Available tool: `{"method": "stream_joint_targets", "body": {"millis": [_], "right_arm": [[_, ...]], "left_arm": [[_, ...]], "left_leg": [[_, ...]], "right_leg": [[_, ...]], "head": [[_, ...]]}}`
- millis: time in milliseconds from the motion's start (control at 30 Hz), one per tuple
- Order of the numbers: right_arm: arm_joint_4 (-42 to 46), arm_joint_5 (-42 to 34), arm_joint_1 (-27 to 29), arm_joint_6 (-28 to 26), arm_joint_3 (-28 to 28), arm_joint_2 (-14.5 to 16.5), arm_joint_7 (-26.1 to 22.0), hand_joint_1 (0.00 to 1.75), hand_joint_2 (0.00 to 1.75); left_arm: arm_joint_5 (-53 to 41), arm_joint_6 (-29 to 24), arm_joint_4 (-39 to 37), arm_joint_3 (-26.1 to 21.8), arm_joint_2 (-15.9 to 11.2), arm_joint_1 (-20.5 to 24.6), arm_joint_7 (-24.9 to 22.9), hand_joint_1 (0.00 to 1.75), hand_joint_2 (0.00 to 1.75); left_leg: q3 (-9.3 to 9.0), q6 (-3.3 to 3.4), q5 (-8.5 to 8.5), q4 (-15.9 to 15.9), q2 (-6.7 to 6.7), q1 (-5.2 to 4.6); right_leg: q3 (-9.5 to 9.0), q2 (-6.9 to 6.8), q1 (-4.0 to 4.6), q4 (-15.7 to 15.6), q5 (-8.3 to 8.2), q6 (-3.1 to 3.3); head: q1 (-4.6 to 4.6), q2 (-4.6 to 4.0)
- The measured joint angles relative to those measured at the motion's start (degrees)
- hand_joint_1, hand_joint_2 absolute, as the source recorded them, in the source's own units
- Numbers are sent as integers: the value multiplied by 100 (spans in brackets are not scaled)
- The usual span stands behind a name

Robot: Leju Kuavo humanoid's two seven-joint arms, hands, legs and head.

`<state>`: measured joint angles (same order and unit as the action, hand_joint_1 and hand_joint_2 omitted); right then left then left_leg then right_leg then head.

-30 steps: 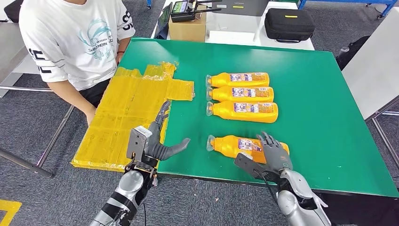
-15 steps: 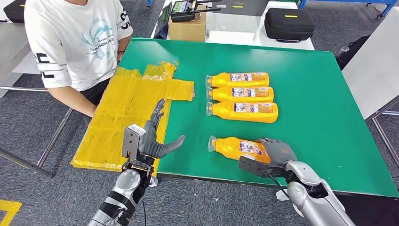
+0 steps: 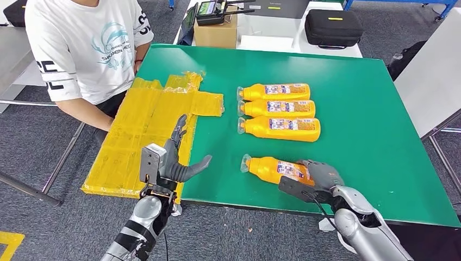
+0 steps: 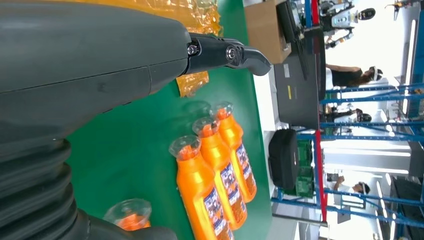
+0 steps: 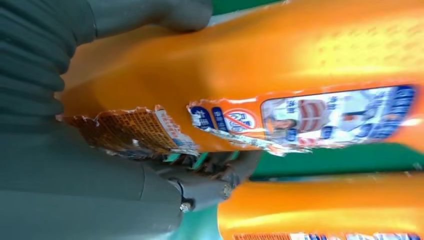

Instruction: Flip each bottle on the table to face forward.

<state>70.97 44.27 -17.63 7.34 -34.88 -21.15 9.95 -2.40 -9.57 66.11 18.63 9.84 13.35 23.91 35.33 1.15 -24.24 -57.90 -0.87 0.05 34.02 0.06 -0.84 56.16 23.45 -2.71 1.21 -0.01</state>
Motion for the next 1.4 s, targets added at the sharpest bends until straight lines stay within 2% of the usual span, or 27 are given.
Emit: {"method": "stream_joint_targets", "body": {"millis": [133, 200, 333, 433, 567, 700, 833, 1067, 1233, 1400], "right_arm": [[3, -40, 119, -318, 139, 206, 23, 175, 175], [33, -112, 251, -732, 296, 396, -65, 175, 175], [209, -536, 583, -1849, 783, 1084, -539, 175, 175], [290, -1033, 715, -2326, 1033, 1573, -950, 175, 175], [314, -1496, 777, -2723, 1230, 2045, -1417, 175, 175], [315, -1654, 778, -2857, 1270, 2329, -1702, 175, 175], [290, -1652, 730, -2884, 1252, 2485, -1932, 175, 175], [-189, -1462, 270, -2713, 931, 2526, -2363, 175, 175], [-591, -1430, -21, -2624, 748, 2529, -2479, 175, 175], [-831, -1357, -223, -2588, 638, 2525, -2547, 175, 175]], "left_arm": [[-5, -33, 6, -48, -23, -12, -5, 0, 175], [-15, -69, 24, -67, -26, -26, -22, 0, 175], [-15, -162, 34, -103, -25, -27, -72, 0, 175], [22, -203, 2, -103, -22, 29, -92, 0, 175], [140, -224, -110, -97, -21, 194, -144, 0, 175], [247, -168, -225, -91, -20, 369, -181, 0, 175], [380, 35, -343, -55, -19, 530, -273, 0, 175], [867, 759, -566, 271, 32, 866, -609, 0, 175], [1203, 1267, -662, 529, 38, 1048, -877, 0, 175], [1341, 1400, -708, 696, 37, 1163, -973, 0, 175]], "left_leg": [[0, 0, 0, 0, 3, 2], [4, -1, 1, 0, -1, 2], [9, -1, 1, 1, 5, 3], [12, -2, 1, 1, 4, 4], [15, -2, 2, 1, 3, 3], [15, -1, 2, 1, 3, 1], [16, -1, 3, 1, 0, 1], [17, -1, 3, 1, 0, 1], [17, -1, 4, 1, 1, 1], [18, -1, 4, 0, 0, 1]], "right_leg": [[1, 0, 2, 0, 0, 0], [2, -1, 3, 2, 0, 0], [15, 2, 3, 5, 0, 1], [19, 1, 4, 5, 1, 2], [20, 1, 2, 5, 1, 2], [19, 1, -1, 4, 0, 1], [19, 0, -1, 4, 0, 1], [20, 0, 0, 5, 0, 1], [20, 0, -1, 6, -1, 1], [20, 0, -1, 6, -1, 0]], "head": [[0, 1], [-1, 0], [1, 0], [0, 1], [-1, 1], [-1, 0], [-1, 1], [-1, 0], [-2, 1], [-1, 1]]}}
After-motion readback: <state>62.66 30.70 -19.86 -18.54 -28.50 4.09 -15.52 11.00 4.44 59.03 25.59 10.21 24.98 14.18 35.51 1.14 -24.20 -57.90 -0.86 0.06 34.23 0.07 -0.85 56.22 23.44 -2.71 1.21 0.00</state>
